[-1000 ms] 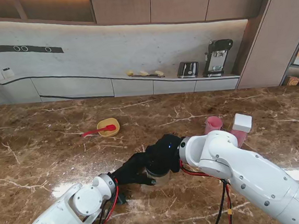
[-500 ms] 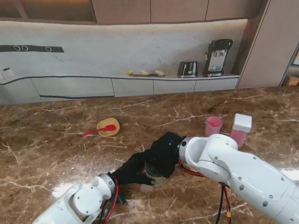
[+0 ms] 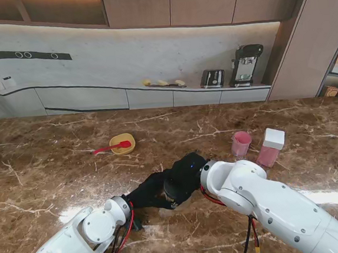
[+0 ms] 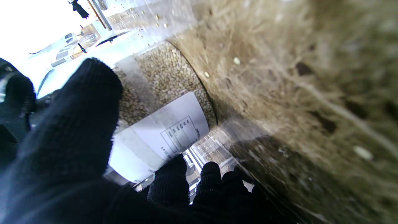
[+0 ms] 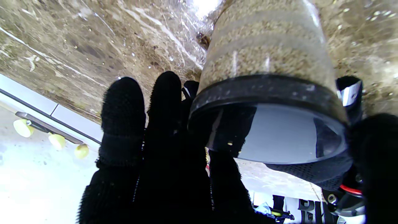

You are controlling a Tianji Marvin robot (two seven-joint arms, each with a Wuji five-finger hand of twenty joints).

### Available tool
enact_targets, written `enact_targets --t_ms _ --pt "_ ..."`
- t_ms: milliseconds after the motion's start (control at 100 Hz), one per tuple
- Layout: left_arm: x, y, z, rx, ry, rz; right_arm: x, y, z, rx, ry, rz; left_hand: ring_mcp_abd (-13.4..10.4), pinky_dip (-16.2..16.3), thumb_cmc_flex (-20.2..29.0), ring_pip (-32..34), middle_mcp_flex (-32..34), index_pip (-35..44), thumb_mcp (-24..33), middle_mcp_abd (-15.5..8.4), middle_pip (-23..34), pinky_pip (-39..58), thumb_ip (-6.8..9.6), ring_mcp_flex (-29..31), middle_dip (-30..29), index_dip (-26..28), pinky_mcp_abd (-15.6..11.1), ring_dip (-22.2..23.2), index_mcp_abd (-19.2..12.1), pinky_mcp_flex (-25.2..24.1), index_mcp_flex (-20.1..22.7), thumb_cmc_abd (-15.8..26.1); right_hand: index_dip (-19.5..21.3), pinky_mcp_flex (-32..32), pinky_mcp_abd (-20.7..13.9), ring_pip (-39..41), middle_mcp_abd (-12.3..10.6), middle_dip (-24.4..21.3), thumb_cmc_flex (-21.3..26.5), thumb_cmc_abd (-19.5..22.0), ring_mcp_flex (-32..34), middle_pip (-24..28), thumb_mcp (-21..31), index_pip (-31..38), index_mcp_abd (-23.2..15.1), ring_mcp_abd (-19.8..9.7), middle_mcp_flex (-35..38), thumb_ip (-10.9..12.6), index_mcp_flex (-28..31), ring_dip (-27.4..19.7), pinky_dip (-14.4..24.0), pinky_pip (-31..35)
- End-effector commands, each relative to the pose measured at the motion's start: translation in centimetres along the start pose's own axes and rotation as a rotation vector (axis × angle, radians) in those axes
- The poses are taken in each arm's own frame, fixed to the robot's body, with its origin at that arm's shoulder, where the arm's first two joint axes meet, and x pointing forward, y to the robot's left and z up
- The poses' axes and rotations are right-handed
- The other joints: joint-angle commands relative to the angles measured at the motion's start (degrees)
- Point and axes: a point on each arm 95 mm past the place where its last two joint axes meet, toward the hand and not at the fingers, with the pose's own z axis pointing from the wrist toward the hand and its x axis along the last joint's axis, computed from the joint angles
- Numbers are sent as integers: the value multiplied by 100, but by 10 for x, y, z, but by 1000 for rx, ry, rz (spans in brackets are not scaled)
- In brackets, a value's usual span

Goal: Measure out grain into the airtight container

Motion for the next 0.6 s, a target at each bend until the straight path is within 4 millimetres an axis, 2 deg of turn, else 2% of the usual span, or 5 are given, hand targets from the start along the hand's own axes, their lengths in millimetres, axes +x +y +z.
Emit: enact_targets --t_ms 0,140,270,390,590 --pt "-22 25 -9 -58 -70 -19 9 -7 0 22 11 6 1208 743 7 139 -28 3631 -80 -89 87 1215 155 83 -11 -14 2697 100 -251 679 142 286 0 -156 -58 -285 -183 -409 -390 274 -265 -495 198 -207 191 160 -583 319 -504 -162 -123 35" --pt "-22 25 -9 -58 -69 -19 9 -4 -4 3 1 -1 1206 740 12 137 -33 3626 -88 -92 85 1216 156 81 -16 -15 2693 98 -264 679 140 274 181 -866 302 -1377 35 -924 -673 563 -1033 -1143 163 -620 301 431 -1673 336 -1301 -605 -55 -676" --pt "-22 25 -9 -58 -70 -19 9 3 -9 -24 -11 3 1209 739 13 140 -33 3623 -88 -96 84 1218 157 83 -18 -15 2694 99 -266 679 137 268 -924 -2166 1190 -3147 491 -1588 -632 638 -2516 -1901 87 -1723 337 1446 -2272 352 -1027 -2137 -374 -2495" --pt "-22 25 -9 -57 -70 -18 6 10 -15 -35 -8 21 1206 738 12 141 -34 3622 -86 -97 81 1222 155 85 -20 -15 2695 99 -270 680 137 260 -1213 -2680 1308 -3238 521 -1876 -360 443 -3061 -2076 69 -1738 174 1423 -2422 328 -1020 -2435 -572 -2969" --pt "-22 26 -10 -58 -73 -18 0 18 -24 14 55 -26 1215 736 18 147 -28 3627 -70 -88 89 1226 154 88 -16 -11 2699 102 -266 680 141 253 -1884 -2832 993 -3195 417 -1706 2175 -1246 -3239 -1829 -312 -1809 32 1051 -2827 275 -984 -2340 -576 -3293"
